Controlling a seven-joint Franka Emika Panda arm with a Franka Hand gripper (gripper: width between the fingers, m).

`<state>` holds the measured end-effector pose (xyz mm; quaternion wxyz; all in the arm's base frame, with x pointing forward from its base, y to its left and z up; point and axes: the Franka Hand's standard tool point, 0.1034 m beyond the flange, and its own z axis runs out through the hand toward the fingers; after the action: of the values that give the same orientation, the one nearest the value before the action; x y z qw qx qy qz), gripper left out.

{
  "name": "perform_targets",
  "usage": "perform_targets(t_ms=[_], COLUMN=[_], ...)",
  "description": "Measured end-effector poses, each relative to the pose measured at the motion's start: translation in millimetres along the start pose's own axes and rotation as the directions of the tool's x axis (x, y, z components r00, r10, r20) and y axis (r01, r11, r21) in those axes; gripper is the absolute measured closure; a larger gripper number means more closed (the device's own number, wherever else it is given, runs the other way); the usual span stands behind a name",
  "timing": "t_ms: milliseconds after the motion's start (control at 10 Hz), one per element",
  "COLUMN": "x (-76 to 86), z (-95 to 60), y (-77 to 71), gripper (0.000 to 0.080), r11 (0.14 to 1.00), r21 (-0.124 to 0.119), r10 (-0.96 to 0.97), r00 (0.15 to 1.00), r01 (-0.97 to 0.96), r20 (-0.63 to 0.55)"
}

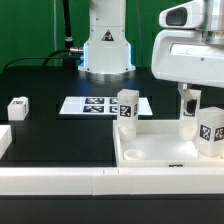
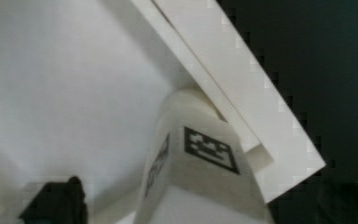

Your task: Assemble square table

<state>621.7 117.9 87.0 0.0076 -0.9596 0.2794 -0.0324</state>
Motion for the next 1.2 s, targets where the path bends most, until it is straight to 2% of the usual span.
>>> perform_targets(t_ms=[100,400,700,1000,1100,1200], x=[-2.3,-2.8,3.6,6.6,6.5,6.6], z=[0.2,-1.1,-2.0,-2.0,-2.0,-2.0], y=[-2.1,-5.3,-0.4,2.7,2.5,2.7], gripper=[0.015,0.015,0.015,0.015,0.0264,0.0434], r11=[0.991,0.903,0.779,0.68,0.687,0.687], r21=[-0.014,-0.021,-0.024,-0.031,-0.031,-0.031], r10=[-0.133,-0.43,-0.627,-0.733,-0.726,-0.726], r00=[0.991,0.903,0.779,0.681,0.688,0.688], r01=[0.133,0.43,0.626,0.732,0.726,0.726], r20=[-0.007,-0.007,-0.004,0.0,-0.001,-0.001])
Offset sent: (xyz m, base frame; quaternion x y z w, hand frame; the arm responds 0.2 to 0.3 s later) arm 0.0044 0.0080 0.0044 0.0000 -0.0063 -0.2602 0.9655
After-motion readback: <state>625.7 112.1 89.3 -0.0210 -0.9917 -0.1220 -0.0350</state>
